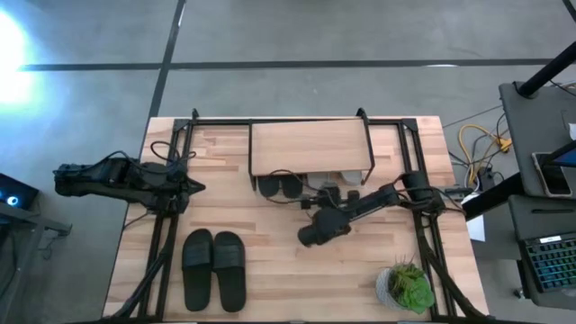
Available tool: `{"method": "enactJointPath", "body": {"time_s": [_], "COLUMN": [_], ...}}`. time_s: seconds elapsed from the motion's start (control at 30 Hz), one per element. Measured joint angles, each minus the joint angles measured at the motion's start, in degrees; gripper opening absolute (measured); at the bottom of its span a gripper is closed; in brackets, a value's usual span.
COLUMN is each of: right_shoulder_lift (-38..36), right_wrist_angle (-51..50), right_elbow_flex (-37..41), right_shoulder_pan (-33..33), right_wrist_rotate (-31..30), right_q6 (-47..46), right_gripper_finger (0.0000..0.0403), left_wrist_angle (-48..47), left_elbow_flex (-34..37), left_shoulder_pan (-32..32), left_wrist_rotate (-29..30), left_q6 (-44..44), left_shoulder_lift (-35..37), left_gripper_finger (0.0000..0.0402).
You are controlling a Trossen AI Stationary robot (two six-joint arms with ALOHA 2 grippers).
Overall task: Pick and place slides into the shelf
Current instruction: Adjust the slides under the shelf
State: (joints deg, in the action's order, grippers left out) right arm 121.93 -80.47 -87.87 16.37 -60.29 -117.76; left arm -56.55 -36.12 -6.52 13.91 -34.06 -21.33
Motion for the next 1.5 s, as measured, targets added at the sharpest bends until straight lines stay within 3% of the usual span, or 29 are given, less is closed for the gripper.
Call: {"method": "enactJointPath", "body": {"time_s": [0.1, 0.33, 0.53, 0.77, 0.97, 1.1, 1.23, 1.33, 1.5], "right_shoulder_lift": [-0.6, -0.7, -0.7, -2.0, -11.0, -18.9, -25.6, -29.1, -31.2], "right_wrist_angle": [-9.9, -7.7, -9.6, -8.4, -4.1, 6.2, 16.4, 20.5, 34.2], "right_elbow_flex": [-0.6, 0.3, 6.9, 13.4, 18.6, 27.9, 37.1, 41.2, 43.4], "right_shoulder_pan": [2.3, 6.8, 5.0, -2.3, -3.1, -3.3, -3.3, -3.3, -3.3], "right_wrist_rotate": [7.4, 23.9, 27.7, 27.3, 12.5, 9.4, 2.7, 2.1, 2.2], "right_q6": [-11.6, -11.6, -11.5, -14.1, -14.5, -14.9, -13.6, -11.3, 2.6], "right_gripper_finger": [0.0013, 0.0013, 0.0013, 0.0013, 0.0013, 0.0013, 0.0013, 0.0013, 0.0013], "left_wrist_angle": [0.0, 0.0, 0.0, -0.2, -0.2, -0.1, -0.1, -0.1, 0.3], "left_elbow_flex": [0.0, 0.0, 0.0, 0.0, 0.0, 0.0, 0.0, 0.0, 1.0], "left_shoulder_pan": [0.0, 0.0, 0.0, 0.0, 0.0, 0.0, 0.0, 0.0, 0.0], "left_wrist_rotate": [0.0, 0.0, 0.0, 0.0, 0.0, 0.0, 0.0, 0.0, 0.0], "left_q6": [0.1, 0.3, 0.5, 0.5, 0.5, 0.5, 0.5, 0.5, 0.5], "left_shoulder_lift": [0.0, 0.0, 0.0, 0.0, 0.0, 0.1, 0.1, 0.1, 0.1], "left_gripper_finger": [0.0, 0.0, 0.0, 0.0, 0.0, 0.0, 0.0, 0.0, 0.0]}}
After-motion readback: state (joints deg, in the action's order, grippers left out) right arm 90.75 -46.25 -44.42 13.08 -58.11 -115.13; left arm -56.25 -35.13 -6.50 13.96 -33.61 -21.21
